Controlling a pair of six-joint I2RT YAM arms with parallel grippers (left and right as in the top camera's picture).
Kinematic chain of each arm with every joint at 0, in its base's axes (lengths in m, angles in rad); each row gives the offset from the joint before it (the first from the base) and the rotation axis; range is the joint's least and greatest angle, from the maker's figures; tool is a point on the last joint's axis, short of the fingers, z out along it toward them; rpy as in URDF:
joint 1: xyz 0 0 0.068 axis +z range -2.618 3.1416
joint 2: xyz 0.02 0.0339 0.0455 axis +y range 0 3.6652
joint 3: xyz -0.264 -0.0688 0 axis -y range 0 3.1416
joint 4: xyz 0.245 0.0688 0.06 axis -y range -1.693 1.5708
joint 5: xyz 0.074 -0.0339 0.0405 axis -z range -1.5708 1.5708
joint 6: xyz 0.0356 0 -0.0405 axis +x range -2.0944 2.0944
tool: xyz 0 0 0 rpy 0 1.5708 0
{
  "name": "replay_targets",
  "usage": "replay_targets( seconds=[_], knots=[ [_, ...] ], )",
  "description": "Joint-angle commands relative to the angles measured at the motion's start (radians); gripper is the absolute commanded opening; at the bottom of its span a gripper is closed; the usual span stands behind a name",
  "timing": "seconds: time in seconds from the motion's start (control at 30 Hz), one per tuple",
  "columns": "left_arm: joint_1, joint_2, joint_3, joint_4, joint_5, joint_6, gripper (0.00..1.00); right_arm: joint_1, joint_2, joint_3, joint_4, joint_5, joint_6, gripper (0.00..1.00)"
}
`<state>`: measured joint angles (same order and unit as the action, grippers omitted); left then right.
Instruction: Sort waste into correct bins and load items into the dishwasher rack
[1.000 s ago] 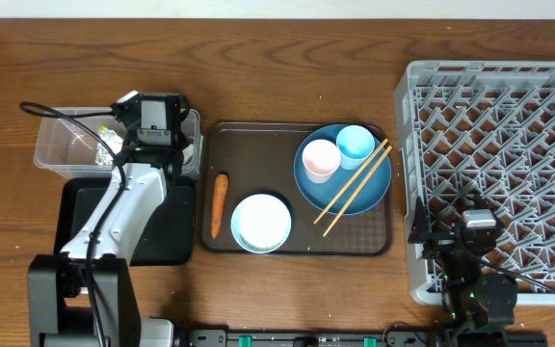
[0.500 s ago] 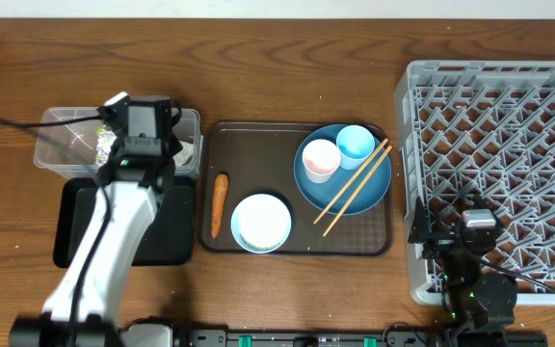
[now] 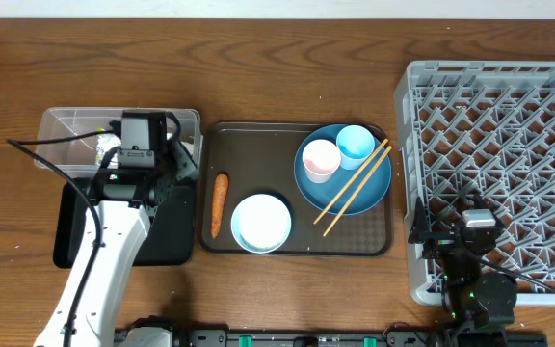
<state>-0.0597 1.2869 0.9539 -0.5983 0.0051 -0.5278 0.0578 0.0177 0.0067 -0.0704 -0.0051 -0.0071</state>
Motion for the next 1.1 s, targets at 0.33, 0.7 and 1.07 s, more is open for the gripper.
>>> replay_targets(
  seconds=[0.33, 0.7, 1.07],
  knots=[
    [0.001, 0.004, -0.004, -0.407, 0.179, -0.004, 0.22, -0.011, 0.0, -0.001, -0.004, -0.003, 0.013, 0.99],
    [-0.217, 0.004, -0.004, -0.439, 0.301, 0.075, 0.22, -0.011, 0.0, -0.001, -0.004, -0.003, 0.013, 0.99],
    [-0.567, 0.004, -0.004, -0.308, 0.187, 0.075, 0.46, -0.011, 0.0, -0.001, -0.004, -0.003, 0.013, 0.99]
  ],
)
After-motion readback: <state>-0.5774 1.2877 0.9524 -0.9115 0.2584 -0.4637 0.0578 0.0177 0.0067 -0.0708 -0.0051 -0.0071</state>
